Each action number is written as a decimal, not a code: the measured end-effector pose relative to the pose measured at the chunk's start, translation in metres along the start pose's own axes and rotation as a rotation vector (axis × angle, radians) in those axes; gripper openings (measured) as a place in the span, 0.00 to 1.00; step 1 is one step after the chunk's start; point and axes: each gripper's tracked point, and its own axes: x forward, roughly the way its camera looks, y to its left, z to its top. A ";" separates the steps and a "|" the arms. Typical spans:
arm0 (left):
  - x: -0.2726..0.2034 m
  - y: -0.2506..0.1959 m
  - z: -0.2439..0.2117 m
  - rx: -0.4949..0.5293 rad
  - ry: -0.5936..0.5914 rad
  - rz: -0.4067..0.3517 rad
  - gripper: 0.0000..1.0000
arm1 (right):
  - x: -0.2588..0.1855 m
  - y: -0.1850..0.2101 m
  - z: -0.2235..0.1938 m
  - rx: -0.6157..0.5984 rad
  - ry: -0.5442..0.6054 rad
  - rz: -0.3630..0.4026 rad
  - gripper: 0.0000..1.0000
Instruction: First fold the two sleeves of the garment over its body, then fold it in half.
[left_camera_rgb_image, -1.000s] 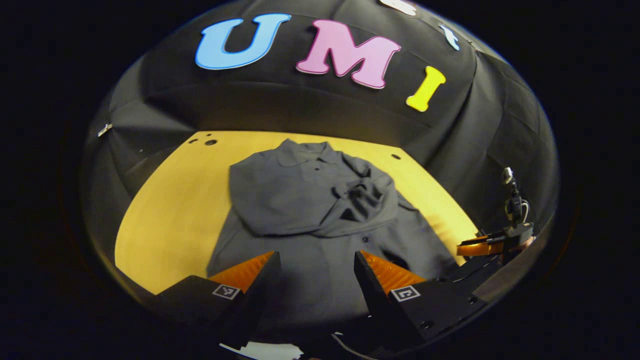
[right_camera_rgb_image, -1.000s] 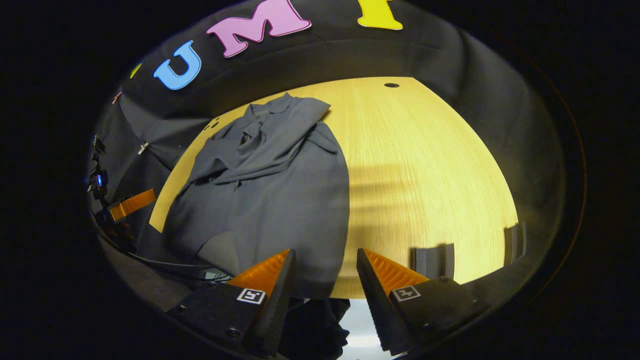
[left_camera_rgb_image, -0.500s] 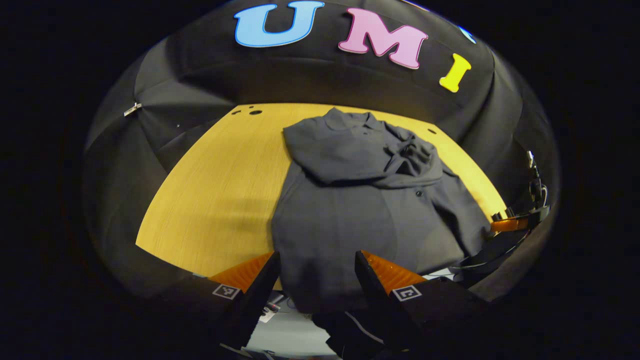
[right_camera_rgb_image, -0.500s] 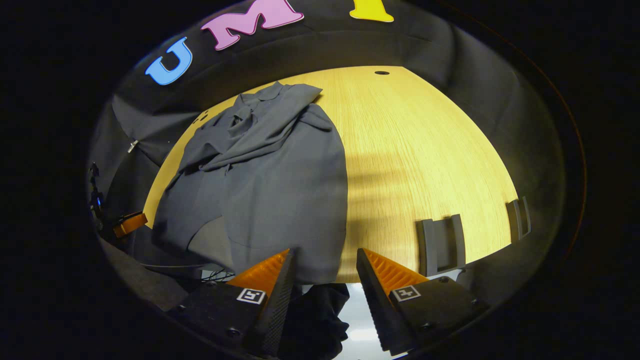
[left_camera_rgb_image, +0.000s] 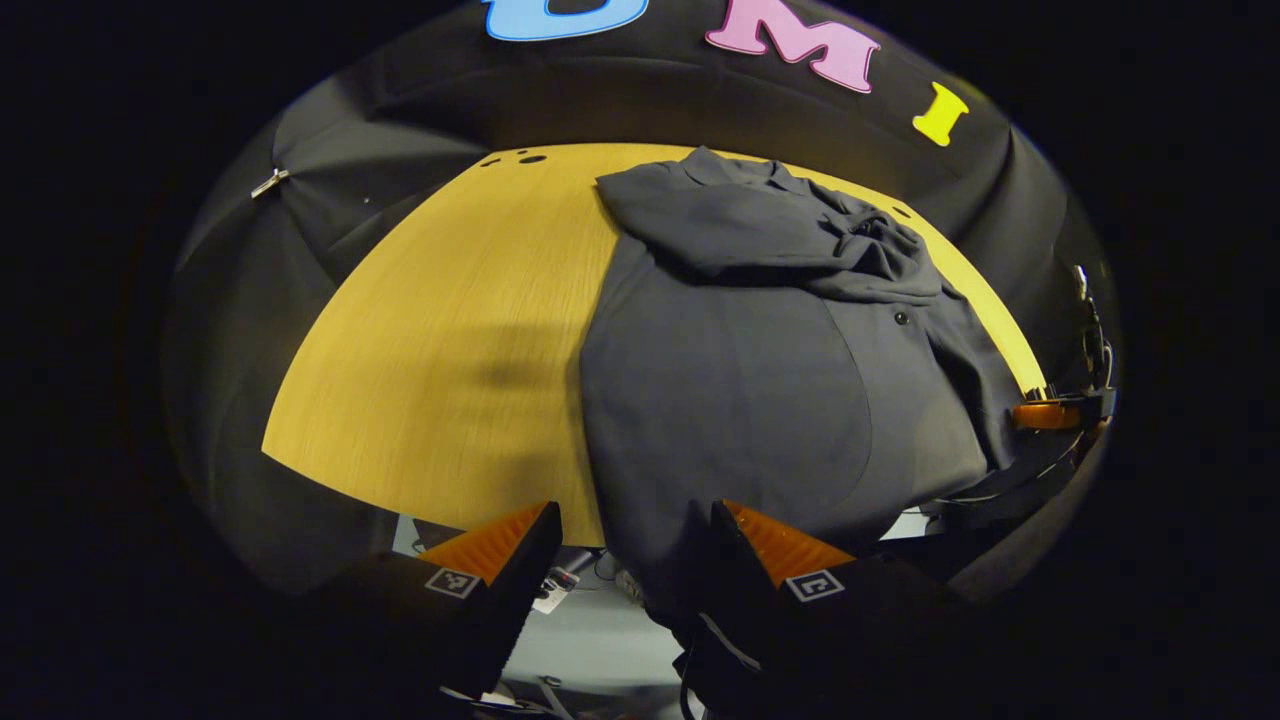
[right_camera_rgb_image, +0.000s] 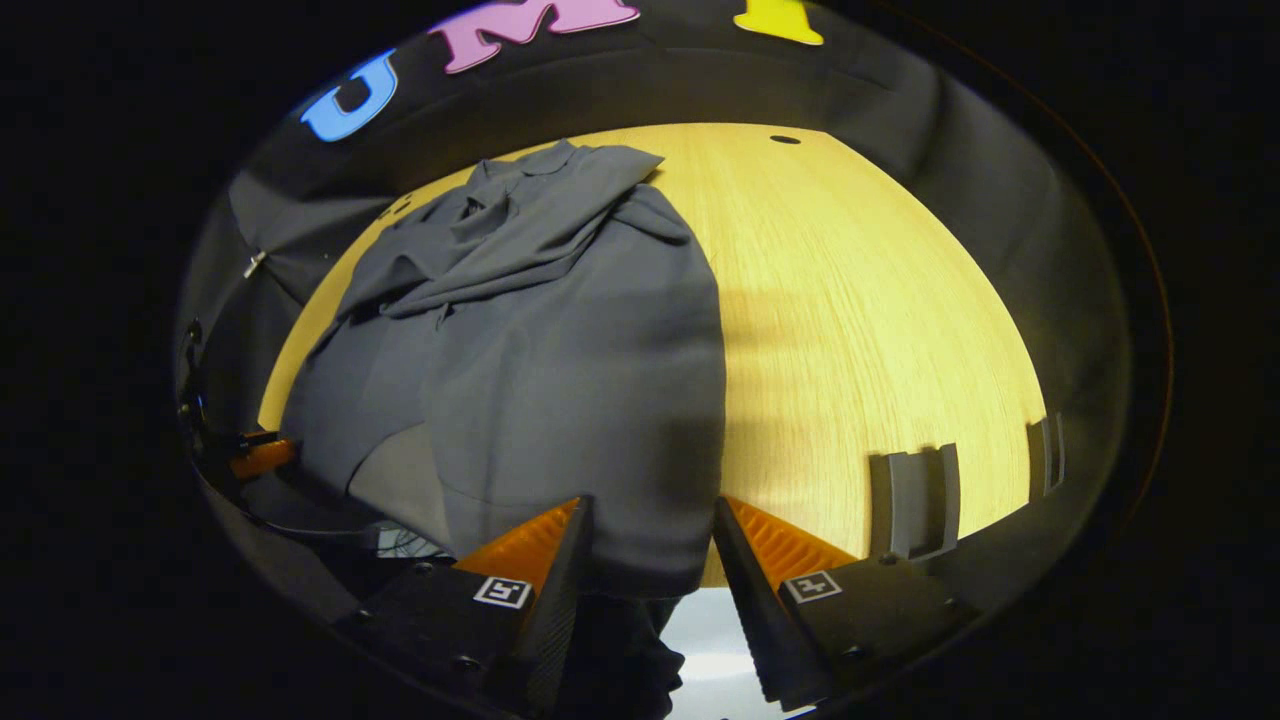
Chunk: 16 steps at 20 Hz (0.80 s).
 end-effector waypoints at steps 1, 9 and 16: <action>0.002 0.001 -0.001 0.022 0.014 0.010 0.95 | 0.005 0.000 0.001 -0.035 0.002 -0.017 0.76; 0.011 -0.033 0.005 0.132 0.066 -0.075 0.48 | 0.013 0.021 0.007 -0.084 0.003 0.010 0.50; 0.001 -0.029 0.032 0.098 0.023 -0.109 0.06 | 0.005 0.038 0.026 -0.102 -0.008 0.100 0.06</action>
